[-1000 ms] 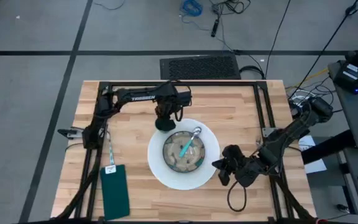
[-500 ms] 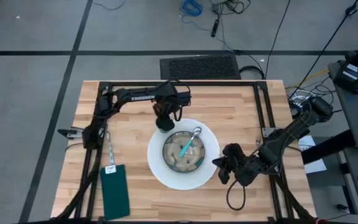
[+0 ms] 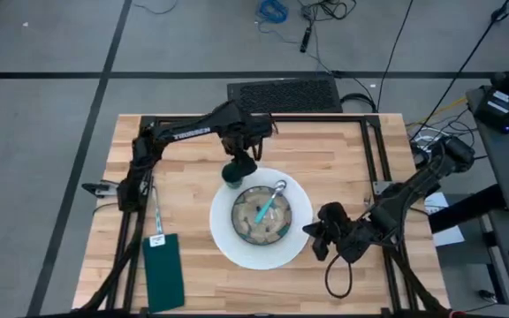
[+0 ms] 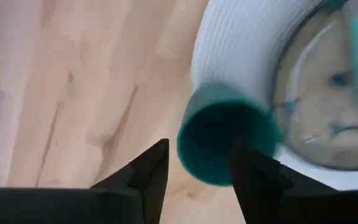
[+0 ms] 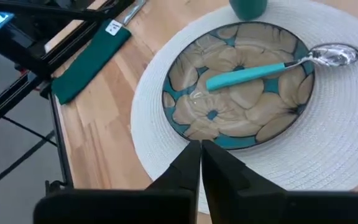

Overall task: Set table place
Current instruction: Put the blue spoon on the right side of the white table mat

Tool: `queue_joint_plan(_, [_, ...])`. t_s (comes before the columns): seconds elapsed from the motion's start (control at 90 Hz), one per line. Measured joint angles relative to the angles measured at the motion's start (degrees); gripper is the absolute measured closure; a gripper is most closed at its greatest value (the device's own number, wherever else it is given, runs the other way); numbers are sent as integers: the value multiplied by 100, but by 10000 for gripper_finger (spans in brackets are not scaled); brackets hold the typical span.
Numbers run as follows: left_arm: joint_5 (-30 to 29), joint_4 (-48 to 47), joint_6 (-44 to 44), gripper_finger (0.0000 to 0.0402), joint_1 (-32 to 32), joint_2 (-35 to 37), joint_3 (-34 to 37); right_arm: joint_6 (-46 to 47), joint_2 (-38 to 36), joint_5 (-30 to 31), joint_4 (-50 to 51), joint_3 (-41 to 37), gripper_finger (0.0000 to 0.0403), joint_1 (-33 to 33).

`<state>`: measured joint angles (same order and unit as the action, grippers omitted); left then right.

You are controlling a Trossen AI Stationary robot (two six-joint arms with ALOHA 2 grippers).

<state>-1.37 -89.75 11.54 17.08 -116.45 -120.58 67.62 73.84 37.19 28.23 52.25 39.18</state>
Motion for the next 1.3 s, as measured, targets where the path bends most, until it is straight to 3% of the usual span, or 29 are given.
queue_joint_plan(0.2, [-80,-3,173,256,-192,650,-505,-418,-184,5,293,0,403,34])
queue_joint_plan(0.467, [171,-30,759,256,-632,1435,-522,-1362,-220,-35,578,0,403,-91])
queue_joint_plan(0.678, [4,-20,707,256,-1251,1962,-170,-1522,-218,-1513,664,-2,403,-844])
queue_joint_plan(0.767, [-10,-25,542,257,-1359,2330,172,-1364,-217,-1892,575,-2,403,-1127])
queue_joint_plan(0.9, [-183,25,454,277,-1347,2960,1001,-1201,-218,-1961,495,-2,403,-1521])
queue_joint_plan(1.167, [-165,1012,462,385,-1350,4502,3567,-535,-180,-2131,442,-2,403,-2690])
queue_joint_plan(1.3, [-89,1711,510,395,-1352,5186,4605,267,-55,-2262,490,-14,396,-3200])
